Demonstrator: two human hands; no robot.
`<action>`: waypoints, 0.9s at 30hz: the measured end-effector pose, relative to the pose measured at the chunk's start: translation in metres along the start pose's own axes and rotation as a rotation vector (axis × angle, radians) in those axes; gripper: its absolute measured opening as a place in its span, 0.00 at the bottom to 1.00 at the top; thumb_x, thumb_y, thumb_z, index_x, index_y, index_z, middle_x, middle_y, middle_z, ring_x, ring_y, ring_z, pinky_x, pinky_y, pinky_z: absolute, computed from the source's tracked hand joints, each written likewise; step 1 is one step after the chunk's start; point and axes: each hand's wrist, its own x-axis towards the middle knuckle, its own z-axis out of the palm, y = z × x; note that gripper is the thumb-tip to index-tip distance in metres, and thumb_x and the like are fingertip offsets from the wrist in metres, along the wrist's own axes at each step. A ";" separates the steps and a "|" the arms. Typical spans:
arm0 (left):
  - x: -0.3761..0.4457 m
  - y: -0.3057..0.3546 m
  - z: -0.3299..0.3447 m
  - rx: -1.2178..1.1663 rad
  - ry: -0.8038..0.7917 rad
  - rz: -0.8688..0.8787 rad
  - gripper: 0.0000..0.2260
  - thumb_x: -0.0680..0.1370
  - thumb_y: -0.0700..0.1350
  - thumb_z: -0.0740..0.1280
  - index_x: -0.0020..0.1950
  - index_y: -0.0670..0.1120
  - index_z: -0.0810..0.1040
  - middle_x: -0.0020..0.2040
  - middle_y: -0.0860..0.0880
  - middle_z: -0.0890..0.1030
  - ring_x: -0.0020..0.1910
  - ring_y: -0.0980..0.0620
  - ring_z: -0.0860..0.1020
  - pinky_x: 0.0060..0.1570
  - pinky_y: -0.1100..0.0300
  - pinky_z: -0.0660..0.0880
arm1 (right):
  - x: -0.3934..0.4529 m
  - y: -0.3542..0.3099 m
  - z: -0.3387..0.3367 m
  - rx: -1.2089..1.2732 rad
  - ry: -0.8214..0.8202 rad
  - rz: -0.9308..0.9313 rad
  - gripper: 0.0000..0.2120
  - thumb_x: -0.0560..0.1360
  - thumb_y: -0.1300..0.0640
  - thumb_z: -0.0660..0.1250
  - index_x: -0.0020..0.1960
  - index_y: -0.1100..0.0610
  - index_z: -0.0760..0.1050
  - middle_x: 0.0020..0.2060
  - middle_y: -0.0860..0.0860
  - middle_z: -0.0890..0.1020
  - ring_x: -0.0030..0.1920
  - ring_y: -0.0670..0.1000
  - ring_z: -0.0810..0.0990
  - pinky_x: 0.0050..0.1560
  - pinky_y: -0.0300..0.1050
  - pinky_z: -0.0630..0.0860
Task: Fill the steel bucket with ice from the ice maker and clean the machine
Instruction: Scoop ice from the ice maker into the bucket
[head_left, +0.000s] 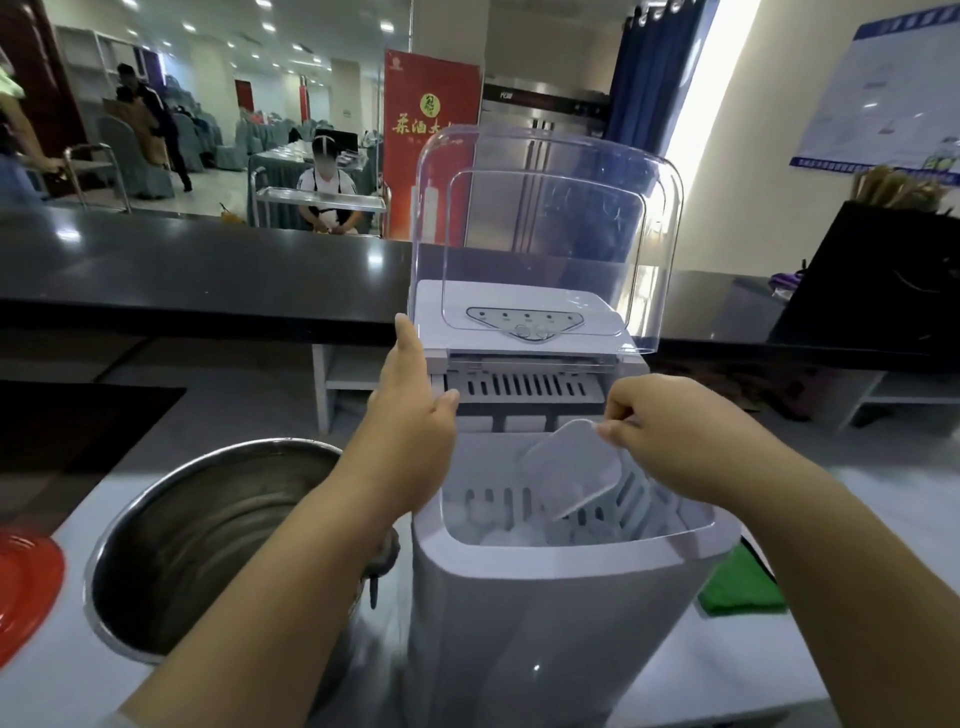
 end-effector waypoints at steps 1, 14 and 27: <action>0.000 0.000 0.000 -0.003 -0.004 -0.003 0.33 0.82 0.43 0.55 0.75 0.56 0.33 0.78 0.55 0.44 0.77 0.51 0.49 0.72 0.52 0.52 | 0.002 -0.001 -0.002 -0.031 -0.026 -0.004 0.10 0.79 0.48 0.60 0.44 0.53 0.73 0.39 0.50 0.78 0.40 0.50 0.77 0.40 0.45 0.75; -0.002 -0.002 0.000 -0.048 0.014 0.000 0.30 0.83 0.42 0.53 0.76 0.57 0.37 0.78 0.57 0.48 0.76 0.55 0.51 0.66 0.64 0.51 | 0.023 -0.017 0.032 0.082 -0.316 -0.095 0.12 0.79 0.47 0.59 0.43 0.53 0.71 0.41 0.52 0.77 0.40 0.51 0.75 0.41 0.46 0.73; -0.003 -0.002 0.000 -0.066 0.021 0.015 0.30 0.83 0.42 0.53 0.77 0.56 0.39 0.78 0.57 0.49 0.75 0.57 0.51 0.63 0.68 0.49 | 0.020 -0.014 0.033 0.312 -0.284 -0.014 0.15 0.78 0.47 0.62 0.38 0.56 0.70 0.35 0.52 0.75 0.32 0.49 0.70 0.32 0.41 0.68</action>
